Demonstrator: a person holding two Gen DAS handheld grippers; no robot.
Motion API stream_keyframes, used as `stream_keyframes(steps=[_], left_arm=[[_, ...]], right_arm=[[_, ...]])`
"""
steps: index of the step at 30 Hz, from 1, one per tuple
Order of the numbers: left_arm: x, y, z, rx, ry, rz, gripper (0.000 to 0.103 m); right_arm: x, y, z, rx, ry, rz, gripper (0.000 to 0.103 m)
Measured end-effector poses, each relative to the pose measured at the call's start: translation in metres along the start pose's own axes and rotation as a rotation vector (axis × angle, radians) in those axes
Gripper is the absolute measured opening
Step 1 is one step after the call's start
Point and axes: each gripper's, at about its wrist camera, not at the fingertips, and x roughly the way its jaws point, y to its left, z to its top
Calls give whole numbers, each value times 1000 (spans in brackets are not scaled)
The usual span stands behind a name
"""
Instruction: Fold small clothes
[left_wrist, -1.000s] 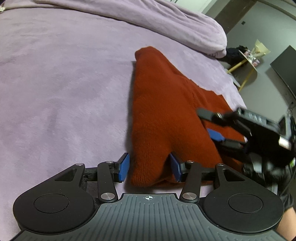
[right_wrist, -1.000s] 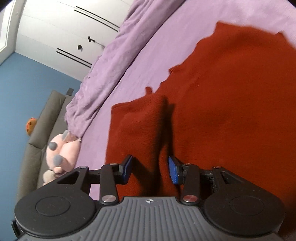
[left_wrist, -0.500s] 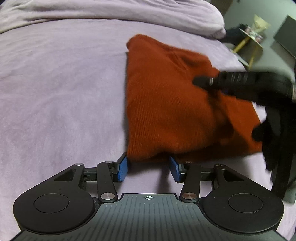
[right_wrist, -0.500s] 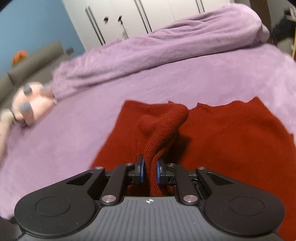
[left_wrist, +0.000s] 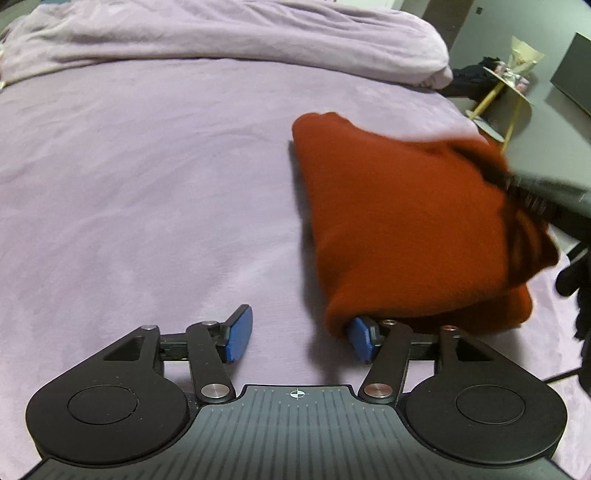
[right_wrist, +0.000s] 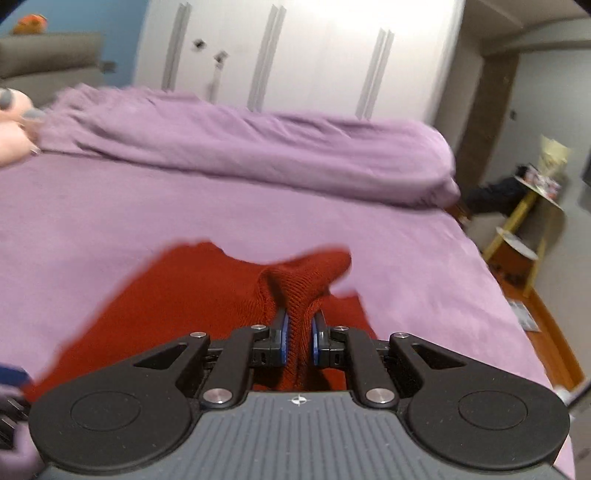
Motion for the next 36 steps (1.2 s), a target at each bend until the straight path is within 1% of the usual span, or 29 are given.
stream_keyframes(steps=[3, 5, 7, 10, 12, 14, 15, 16, 17, 19, 20, 21, 22, 24, 26, 27, 28, 30, 32, 33, 34, 35, 36], left_arm=[[1, -14, 0, 23, 14, -19, 63], [2, -21, 1, 36, 22, -21, 63], [5, -23, 2, 48, 22, -13, 63], [8, -24, 2, 38, 35, -22, 63], [9, -25, 2, 42, 43, -24, 64], [10, -27, 0, 54, 48, -19, 64], [8, -29, -1, 58, 52, -12, 63], [8, -28, -2, 63, 58, -2, 61], [6, -26, -4, 69, 59, 7, 61], [1, -21, -8, 73, 42, 14, 61], [-2, -19, -10, 68, 28, 15, 61], [-4, -18, -12, 60, 16, 10, 61], [-6, -18, -13, 50, 8, 1, 61], [-5, -20, -15, 37, 4, -22, 61], [-2, -28, -16, 48, 9, -31, 61], [0, -33, -17, 58, 11, -31, 61], [3, -38, -17, 71, 11, -29, 61], [8, -45, -16, 99, 6, -8, 61], [13, -48, -13, 97, 4, 16, 61], [15, -48, -12, 86, 2, 15, 61], [15, -47, -11, 72, -1, 14, 61], [15, -45, -8, 56, -5, 14, 60], [15, -44, -7, 45, -12, 17, 60]], right_arm=[[13, -14, -15, 39, 49, -37, 10], [19, -18, -18, 48, 55, -55, 10], [16, -26, -20, 65, 47, -52, 10], [19, -27, -23, 31, 38, -86, 10], [26, -28, -32, 15, 54, -108, 11], [35, -30, -44, -1, 88, -109, 13], [36, -31, -48, -3, 75, -101, 16], [30, -34, -51, 8, 38, -100, 18], [23, -38, -52, 32, 8, -101, 19], [1, -55, -57, 128, -25, -102, 22], [-11, -65, -62, 195, -33, -83, 26], [-26, -77, -70, 302, -40, -51, 32], [-38, -85, -79, 394, -40, -14, 33], [-57, -101, -103, 587, -26, 77, 33], [-64, -106, -122, 719, 0, 164, 33], [-60, -109, -131, 780, 9, 213, 33], [-59, -109, -134, 810, 14, 245, 33], [-53, -103, -137, 838, 27, 274, 33], [-40, -99, -138, 874, 49, 308, 35], [-35, -98, -139, 922, 65, 334, 35], [-32, -99, -141, 961, 59, 350, 33], [-31, -98, -142, 987, 52, 352, 23], [-28, -99, -141, 1008, 55, 345, 17]])
